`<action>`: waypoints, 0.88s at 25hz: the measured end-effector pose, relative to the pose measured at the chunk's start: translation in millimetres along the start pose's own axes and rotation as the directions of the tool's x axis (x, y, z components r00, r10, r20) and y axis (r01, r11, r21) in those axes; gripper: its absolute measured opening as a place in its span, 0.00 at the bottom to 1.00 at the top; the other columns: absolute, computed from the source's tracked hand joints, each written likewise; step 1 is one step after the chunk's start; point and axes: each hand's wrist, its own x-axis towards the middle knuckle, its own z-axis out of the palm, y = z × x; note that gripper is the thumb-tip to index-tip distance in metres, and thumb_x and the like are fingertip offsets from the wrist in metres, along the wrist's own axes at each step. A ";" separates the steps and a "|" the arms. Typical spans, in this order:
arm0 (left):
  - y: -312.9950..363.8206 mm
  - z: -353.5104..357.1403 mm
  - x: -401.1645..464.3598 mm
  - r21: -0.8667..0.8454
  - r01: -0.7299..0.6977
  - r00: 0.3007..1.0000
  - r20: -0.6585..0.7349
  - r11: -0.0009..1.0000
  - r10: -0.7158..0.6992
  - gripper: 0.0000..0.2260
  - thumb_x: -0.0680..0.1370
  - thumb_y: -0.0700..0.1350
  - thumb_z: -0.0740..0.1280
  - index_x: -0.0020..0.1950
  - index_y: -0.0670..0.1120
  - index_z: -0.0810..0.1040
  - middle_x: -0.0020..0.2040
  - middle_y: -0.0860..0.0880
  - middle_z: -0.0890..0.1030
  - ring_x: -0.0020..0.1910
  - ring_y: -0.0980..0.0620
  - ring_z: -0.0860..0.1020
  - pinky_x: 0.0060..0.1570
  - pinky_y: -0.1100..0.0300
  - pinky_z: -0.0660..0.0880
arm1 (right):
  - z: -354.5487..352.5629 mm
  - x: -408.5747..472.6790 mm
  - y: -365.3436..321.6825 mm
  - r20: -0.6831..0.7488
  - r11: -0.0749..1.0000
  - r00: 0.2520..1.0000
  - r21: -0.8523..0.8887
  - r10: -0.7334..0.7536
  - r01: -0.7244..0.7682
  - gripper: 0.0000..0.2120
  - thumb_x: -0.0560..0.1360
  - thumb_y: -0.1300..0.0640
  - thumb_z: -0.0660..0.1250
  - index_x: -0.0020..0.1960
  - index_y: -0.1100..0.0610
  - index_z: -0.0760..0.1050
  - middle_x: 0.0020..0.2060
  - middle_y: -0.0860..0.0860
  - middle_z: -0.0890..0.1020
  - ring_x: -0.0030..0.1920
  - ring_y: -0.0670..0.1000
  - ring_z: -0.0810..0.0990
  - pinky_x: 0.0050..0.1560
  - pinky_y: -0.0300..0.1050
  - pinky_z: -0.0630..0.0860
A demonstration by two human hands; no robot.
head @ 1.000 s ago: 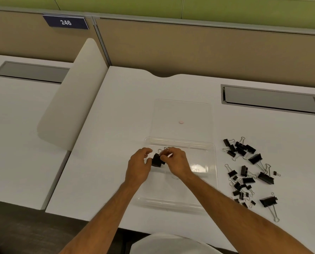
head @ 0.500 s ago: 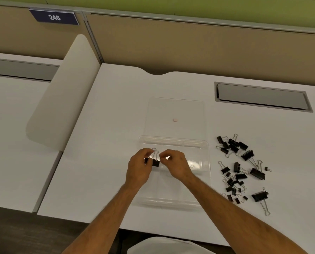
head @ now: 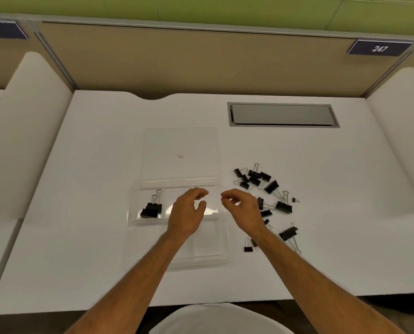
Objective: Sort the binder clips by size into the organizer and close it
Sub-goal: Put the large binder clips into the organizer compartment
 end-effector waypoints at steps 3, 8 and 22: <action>30.5 24.4 -2.1 0.017 -0.020 1.000 0.005 1.000 0.020 0.12 0.77 0.41 0.68 0.59 0.54 0.78 0.54 0.61 0.79 0.53 0.63 0.77 0.56 0.63 0.76 | -38.8 -4.5 23.9 -0.034 1.000 0.999 -0.005 0.024 -0.024 0.06 0.75 0.59 0.69 0.51 0.52 0.83 0.44 0.43 0.84 0.42 0.44 0.81 0.45 0.34 0.78; 64.5 67.5 -5.1 0.019 -0.046 0.999 0.029 0.999 0.046 0.12 0.77 0.41 0.68 0.58 0.54 0.79 0.53 0.61 0.81 0.54 0.64 0.77 0.55 0.62 0.75 | -98.5 -6.0 68.5 -0.059 0.996 0.994 0.004 0.088 -0.088 0.07 0.74 0.59 0.70 0.49 0.50 0.83 0.42 0.45 0.84 0.41 0.45 0.82 0.43 0.36 0.79; 86.1 120.2 5.5 0.068 -0.024 0.994 0.112 0.997 0.016 0.11 0.78 0.43 0.68 0.58 0.55 0.79 0.54 0.61 0.81 0.55 0.64 0.77 0.57 0.62 0.75 | -132.2 23.4 129.6 -0.238 0.811 0.850 -0.262 0.470 -0.522 0.27 0.67 0.34 0.68 0.56 0.52 0.72 0.48 0.46 0.74 0.47 0.50 0.75 0.45 0.46 0.71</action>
